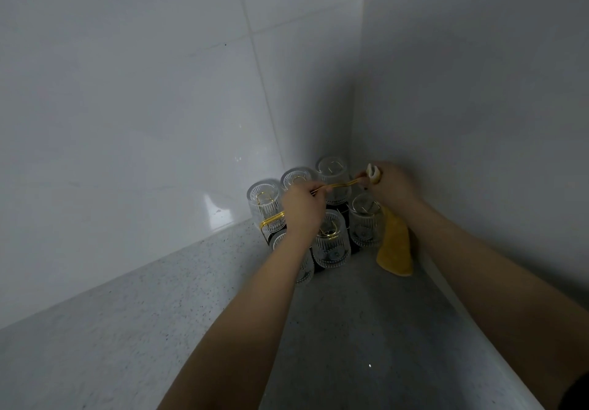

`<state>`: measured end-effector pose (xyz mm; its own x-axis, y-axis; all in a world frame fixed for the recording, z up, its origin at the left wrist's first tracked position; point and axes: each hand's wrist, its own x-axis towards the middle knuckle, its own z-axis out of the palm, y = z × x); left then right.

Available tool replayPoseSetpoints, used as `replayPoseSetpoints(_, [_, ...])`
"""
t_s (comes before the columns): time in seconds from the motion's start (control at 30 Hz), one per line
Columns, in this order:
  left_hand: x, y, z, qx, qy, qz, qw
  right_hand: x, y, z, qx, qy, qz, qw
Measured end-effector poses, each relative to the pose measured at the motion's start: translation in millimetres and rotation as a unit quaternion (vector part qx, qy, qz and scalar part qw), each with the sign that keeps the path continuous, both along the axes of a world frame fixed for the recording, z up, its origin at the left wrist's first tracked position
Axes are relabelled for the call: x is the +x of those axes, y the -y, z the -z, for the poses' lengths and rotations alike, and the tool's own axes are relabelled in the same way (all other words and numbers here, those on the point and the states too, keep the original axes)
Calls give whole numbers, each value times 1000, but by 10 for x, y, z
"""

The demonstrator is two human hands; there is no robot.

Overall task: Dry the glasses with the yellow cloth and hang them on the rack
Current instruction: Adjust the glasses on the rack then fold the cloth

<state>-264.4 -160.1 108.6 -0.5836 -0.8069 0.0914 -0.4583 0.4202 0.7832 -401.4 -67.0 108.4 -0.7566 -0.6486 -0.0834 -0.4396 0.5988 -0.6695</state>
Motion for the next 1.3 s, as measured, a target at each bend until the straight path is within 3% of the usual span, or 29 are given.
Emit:
replayPoseSetpoints(0.13, [53, -3, -10, -45, 53, 29, 997, 133, -262, -199, -74, 12, 37, 996])
replayPoseSetpoints(0.2, [100, -73, -99, -78, 50, 78, 993, 300, -423, -400, -109, 82, 41, 990])
replayPoseSetpoints(0.3, [251, -266, -346, 61, -16, 236, 970, 562, -639, -690, -144, 262, 1, 954])
replayPoseSetpoints(0.37, [385, -376, -435, 120, -25, 300, 946, 703, -750, -793, -170, 325, -59, 929])
replayPoseSetpoints(0.53, [843, -496, -504, 182, -85, 247, 948, 1062, -882, -832, -218, 388, -96, 890])
replayPoseSetpoints(0.73, [1569, -525, -650, 242, -92, 208, 943, 1562, -942, -823, -221, 349, -126, 902])
replayPoseSetpoints(0.87, [2098, -506, -736, 252, -80, 185, 947, 1838, -913, -926, -166, 129, -149, 966])
replayPoseSetpoints(1.1, [2781, -277, -980, 9, 75, 151, 986, 2250, -635, -977, -7, -44, -261, 964])
replayPoseSetpoints(1.2, [2924, -109, -947, -61, 120, 112, 984, 2415, -360, -864, 10, -108, -262, 959])
replayPoseSetpoints(1.3, [3045, -10, -903, -106, 110, 86, 985, 2555, -179, -805, -5, -126, -221, 967])
